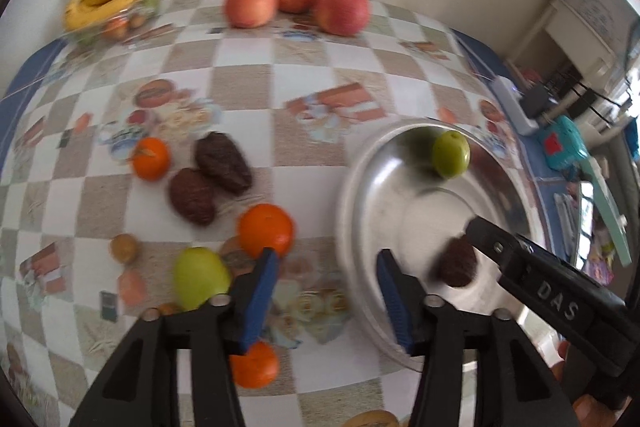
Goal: Organize fruits
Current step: 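Lower the date into the steel bowl with the right tool while the left tool drops the pear in, then withdraw both open tools from the bowl toward the remaining fruit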
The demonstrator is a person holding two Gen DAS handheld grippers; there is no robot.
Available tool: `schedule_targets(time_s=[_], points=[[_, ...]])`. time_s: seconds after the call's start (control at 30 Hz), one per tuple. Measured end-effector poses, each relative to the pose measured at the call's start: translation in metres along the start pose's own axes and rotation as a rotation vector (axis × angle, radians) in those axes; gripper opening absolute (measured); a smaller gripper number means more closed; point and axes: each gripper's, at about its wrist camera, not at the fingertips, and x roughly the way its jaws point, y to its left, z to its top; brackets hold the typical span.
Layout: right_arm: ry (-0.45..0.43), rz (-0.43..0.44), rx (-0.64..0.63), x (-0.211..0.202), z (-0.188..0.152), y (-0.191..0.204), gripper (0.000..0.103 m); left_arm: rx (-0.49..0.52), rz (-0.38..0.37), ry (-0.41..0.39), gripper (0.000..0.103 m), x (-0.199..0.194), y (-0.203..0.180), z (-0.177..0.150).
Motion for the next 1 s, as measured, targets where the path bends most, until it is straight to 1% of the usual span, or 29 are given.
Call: schedule_targets(time_s=[0.07, 0.17, 0.27, 0.3, 0.37, 0.4, 0.43, 0.47, 0.5, 0.63, 0.67, 0.7, 0.73, 0.83, 1.0], points=[[0.006, -0.002, -0.021, 0.002, -0.003, 0.005, 0.072, -0.032, 0.042, -0.008, 0.071, -0.003, 0.012, 0.001], [0.023, 0.004, -0.046, 0.006, -0.008, 0.011, 0.072, -0.070, 0.111, -0.017, 0.082, -0.007, 0.029, 0.000], [0.041, 0.003, -0.065, 0.010, -0.012, 0.016, 0.072, -0.079, 0.187, -0.021, 0.086, -0.011, 0.043, -0.002], [0.045, 0.003, -0.072, 0.011, -0.013, 0.017, 0.072, -0.080, 0.204, -0.021, 0.087, -0.012, 0.047, -0.002], [0.050, 0.001, -0.078, 0.012, -0.015, 0.020, 0.072, -0.091, 0.235, -0.020, 0.094, -0.013, 0.057, -0.004], [0.053, 0.004, -0.078, 0.013, -0.016, 0.020, 0.073, -0.096, 0.242, -0.021, 0.096, -0.014, 0.060, -0.005], [0.056, 0.008, -0.077, 0.013, -0.017, 0.020, 0.074, -0.106, 0.252, -0.022, 0.099, -0.015, 0.065, -0.006], [0.057, 0.009, -0.077, 0.013, -0.017, 0.021, 0.082, -0.119, 0.260, -0.023, 0.102, -0.016, 0.071, -0.007], [0.056, 0.009, -0.077, 0.013, -0.018, 0.021, 0.086, -0.125, 0.264, -0.022, 0.103, -0.018, 0.074, -0.008], [0.038, -0.002, -0.090, 0.012, -0.022, 0.025, 0.086, -0.158, 0.310, -0.038, 0.103, -0.023, 0.090, -0.012], [0.034, -0.009, -0.094, 0.012, -0.022, 0.026, 0.092, -0.165, 0.329, -0.043, 0.103, -0.024, 0.095, -0.013], [0.028, -0.012, -0.098, 0.012, -0.023, 0.027, 0.100, -0.169, 0.344, -0.044, 0.103, -0.025, 0.097, -0.013], [0.018, -0.007, -0.102, 0.011, -0.023, 0.028, 0.101, -0.176, 0.357, -0.049, 0.103, -0.026, 0.102, -0.014], [-0.007, 0.019, -0.112, 0.007, -0.024, 0.033, 0.101, -0.198, 0.355, -0.054, 0.103, -0.030, 0.111, -0.015], [0.010, 0.101, -0.147, 0.007, -0.027, 0.047, 0.101, -0.226, 0.330, -0.061, 0.103, -0.035, 0.124, -0.017]])
